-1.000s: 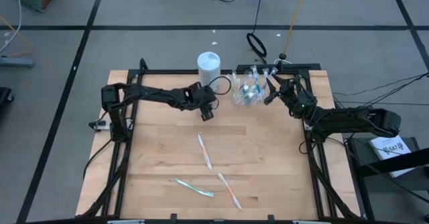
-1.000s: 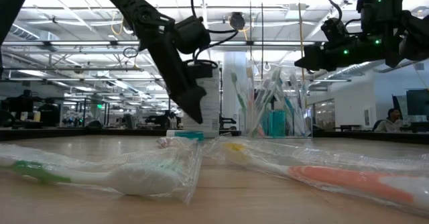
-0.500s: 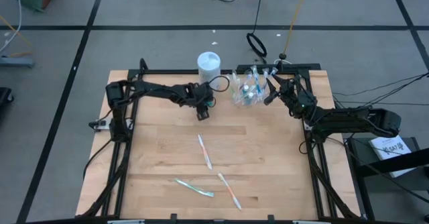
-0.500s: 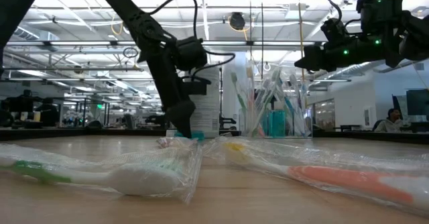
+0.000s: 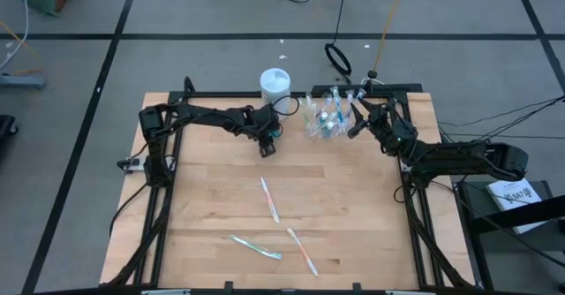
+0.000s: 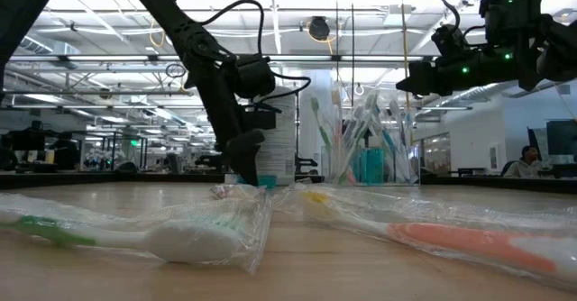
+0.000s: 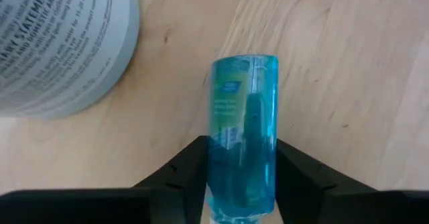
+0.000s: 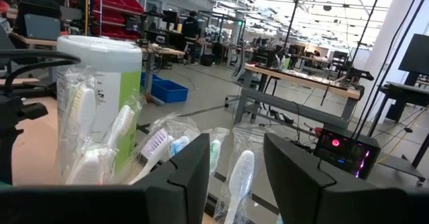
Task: Pick & Place toothbrushing station
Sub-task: Put the blue mouthwash into the transparent organizer
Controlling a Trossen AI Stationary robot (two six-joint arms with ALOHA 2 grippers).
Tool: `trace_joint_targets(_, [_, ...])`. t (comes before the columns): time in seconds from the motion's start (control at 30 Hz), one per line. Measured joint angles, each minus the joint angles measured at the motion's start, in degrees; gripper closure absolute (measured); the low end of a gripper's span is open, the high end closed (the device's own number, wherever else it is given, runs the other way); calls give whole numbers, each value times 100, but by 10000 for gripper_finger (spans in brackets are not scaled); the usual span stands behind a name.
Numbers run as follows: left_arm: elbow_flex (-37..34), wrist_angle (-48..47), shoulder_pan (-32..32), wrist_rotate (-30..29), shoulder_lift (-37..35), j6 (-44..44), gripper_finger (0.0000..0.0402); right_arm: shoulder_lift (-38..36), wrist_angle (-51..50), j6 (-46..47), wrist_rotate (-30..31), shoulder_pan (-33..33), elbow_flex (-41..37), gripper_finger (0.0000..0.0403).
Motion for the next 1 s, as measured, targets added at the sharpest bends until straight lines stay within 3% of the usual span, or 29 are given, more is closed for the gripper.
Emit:
trace_joint_targets(0.17, [-5,-3,-55,145,-5,-200,286,0,0,0,0,1,-1,271])
trace_joint_targets(0.57, [-22,905,-574,282,-666,-236,284,0,43,-15,-54,0,0,271])
trace_joint_targets(0.7, [-20,1531,-762,268,-1015,-227,284,0,49,-5,-689,0,-1,271])
trace_joint_targets(0.9, [-16,3042,-842,207,-1325,-41,284,0,187,-1,-2547,2,1,271])
trace_joint_targets(1.0, [-11,3968,-840,205,-1322,-167,284,-2,289,1,-3164,8,1,271])
